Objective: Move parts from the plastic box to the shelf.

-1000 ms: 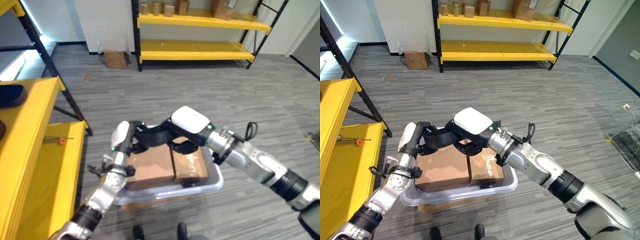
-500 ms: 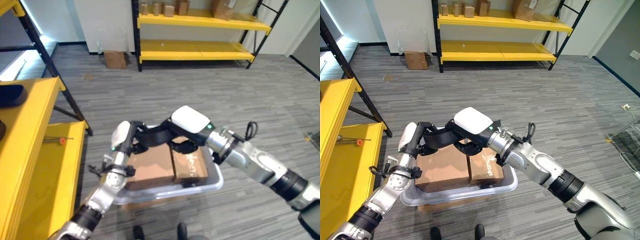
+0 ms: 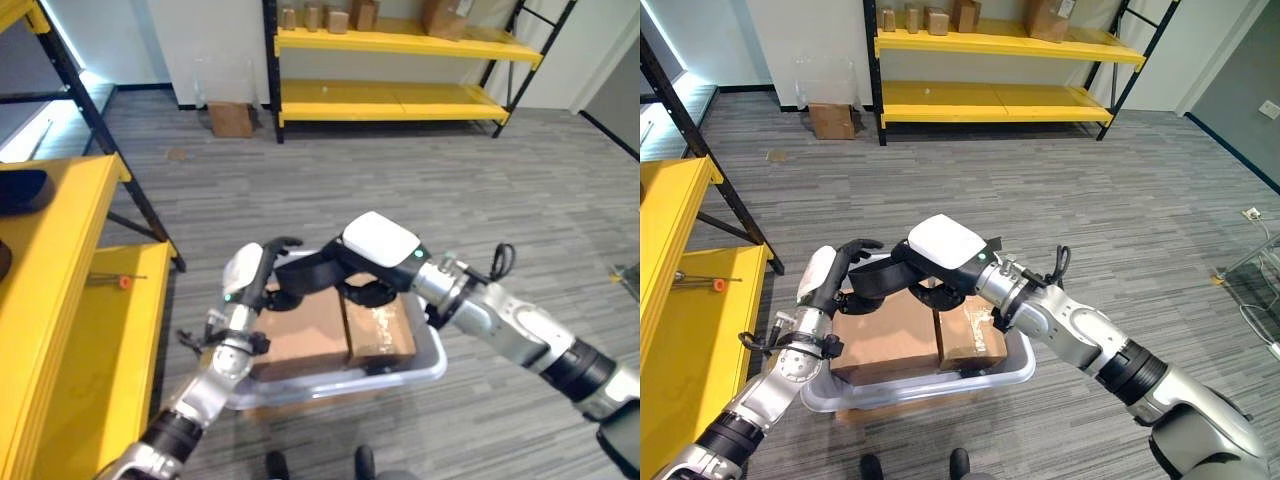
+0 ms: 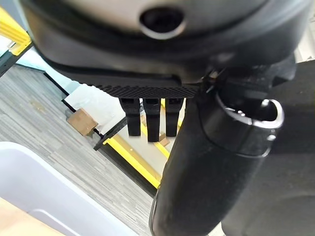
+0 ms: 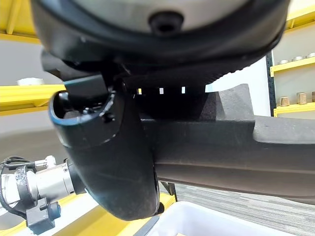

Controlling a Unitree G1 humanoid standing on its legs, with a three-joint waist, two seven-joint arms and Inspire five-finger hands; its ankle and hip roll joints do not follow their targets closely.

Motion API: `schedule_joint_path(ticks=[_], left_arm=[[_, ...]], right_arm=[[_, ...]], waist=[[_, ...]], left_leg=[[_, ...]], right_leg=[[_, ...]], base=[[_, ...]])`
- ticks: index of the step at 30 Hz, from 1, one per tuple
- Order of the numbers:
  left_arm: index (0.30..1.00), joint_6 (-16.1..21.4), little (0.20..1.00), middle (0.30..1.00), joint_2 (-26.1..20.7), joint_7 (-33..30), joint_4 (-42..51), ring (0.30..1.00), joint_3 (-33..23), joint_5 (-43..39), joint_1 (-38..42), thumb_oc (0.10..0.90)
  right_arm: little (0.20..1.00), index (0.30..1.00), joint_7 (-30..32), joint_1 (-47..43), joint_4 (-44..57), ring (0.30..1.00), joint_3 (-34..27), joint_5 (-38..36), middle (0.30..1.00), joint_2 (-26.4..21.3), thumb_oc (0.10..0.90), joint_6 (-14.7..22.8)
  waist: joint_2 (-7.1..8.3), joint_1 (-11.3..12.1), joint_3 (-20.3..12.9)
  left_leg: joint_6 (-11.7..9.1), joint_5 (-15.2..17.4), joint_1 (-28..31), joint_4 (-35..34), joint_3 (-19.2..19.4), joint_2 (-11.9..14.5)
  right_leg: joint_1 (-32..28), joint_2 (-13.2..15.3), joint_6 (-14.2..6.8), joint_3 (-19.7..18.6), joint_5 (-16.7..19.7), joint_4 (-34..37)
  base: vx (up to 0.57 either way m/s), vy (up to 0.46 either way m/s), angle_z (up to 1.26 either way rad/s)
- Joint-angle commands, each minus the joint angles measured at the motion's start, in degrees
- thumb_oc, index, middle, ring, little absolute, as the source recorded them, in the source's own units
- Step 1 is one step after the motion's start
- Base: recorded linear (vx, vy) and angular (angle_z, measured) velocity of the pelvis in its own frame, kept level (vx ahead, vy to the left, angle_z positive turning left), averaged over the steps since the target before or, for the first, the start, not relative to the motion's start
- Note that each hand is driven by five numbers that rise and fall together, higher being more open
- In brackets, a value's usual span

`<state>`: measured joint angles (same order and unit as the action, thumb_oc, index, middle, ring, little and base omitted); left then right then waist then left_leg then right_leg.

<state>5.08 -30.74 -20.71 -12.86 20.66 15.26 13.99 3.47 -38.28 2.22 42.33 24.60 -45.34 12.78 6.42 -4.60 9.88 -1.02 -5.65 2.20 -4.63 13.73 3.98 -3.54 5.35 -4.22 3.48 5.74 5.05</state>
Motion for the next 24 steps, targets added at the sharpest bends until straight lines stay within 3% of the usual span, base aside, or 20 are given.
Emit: schedule_joint_path(ticks=[1, 24], left_arm=[[1.000, 5.9, 1.000, 1.000, -0.9, -3.0, 1.5, 1.000, 3.0, 4.8, 8.4, 0.900], [1.000, 7.4, 1.000, 1.000, -6.6, -2.3, 5.1, 1.000, 0.6, 10.3, 4.1, 0.900]], right_arm=[[0.300, 0.300, 3.9, -6.5, 1.2, 0.300, -0.5, -0.8, 0.300, 1.6, 0.400, 1.8], [0.300, 0.300, 4.3, -3.1, -4.0, 0.300, -1.1, 4.9, 0.300, -2.6, 0.400, 1.7]], waist=[[-1.04, 0.8, -6.7], [-1.64, 1.1, -6.3]], left_leg=[[-2.0, 4.2, 4.7, -0.4, -1.6, 3.0], [-1.9, 4.3, 4.4, -0.4, -2.4, 2.4]], right_leg=[[-0.3, 2.6, -4.4, 0.6, 1.4, -0.1], [-0.4, 2.9, -4.7, 1.3, 1.4, -0.1]], base=[[0.00, 0.000, 0.00], [0.00, 0.001, 0.00]])
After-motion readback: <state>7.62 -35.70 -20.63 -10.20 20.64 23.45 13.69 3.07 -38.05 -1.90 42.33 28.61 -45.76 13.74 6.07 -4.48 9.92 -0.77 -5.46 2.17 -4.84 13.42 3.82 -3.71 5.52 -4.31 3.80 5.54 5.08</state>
